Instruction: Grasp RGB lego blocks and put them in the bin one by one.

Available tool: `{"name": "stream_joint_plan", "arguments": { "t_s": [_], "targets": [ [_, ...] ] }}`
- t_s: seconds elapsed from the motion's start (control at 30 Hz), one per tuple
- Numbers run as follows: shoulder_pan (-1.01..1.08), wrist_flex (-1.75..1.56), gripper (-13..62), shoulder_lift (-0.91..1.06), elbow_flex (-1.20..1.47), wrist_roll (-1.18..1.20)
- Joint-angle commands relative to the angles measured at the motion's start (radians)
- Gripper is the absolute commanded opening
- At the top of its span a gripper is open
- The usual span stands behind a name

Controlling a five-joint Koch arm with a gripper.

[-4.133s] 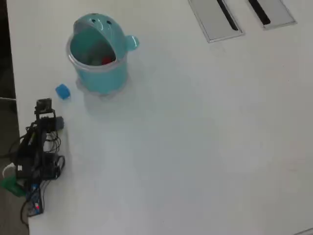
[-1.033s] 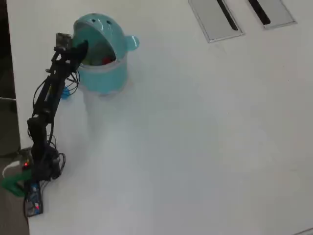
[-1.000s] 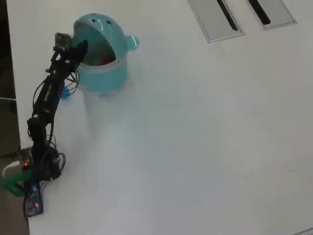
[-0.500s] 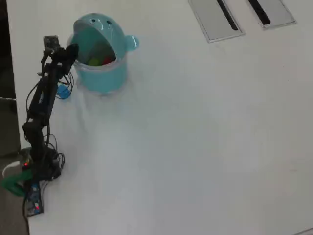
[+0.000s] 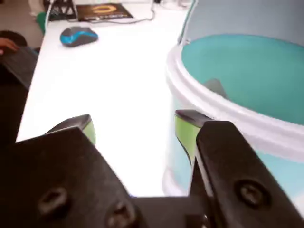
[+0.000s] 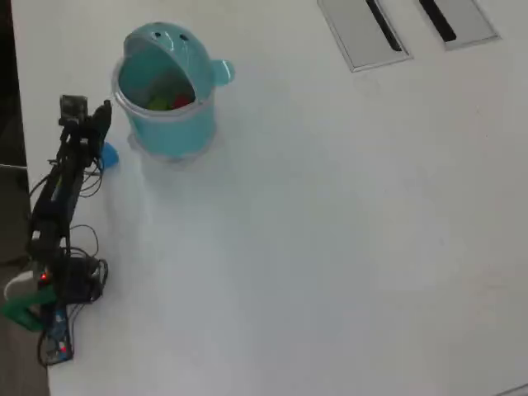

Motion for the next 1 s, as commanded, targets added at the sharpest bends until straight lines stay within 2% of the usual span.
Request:
{"name": "stream_joint_plan", "arguments": {
  "t_s": [0.0,0.23,0.5,0.7,0.97],
  "targets": [
    [-0.014,-0.129,28.4,0.075,-0.026,0.0],
    [-0.011,-0.146,28.1,0.216,0.058,0.0],
    [-0.04,-0.172,28.1,0.362,0.353,-0.003],
    [-0.063,-0.195,28.2,0.36,0.439,-0.043],
    [-0.13,-0.198,28.2,0.212,0.448,-0.118]
  ]
}}
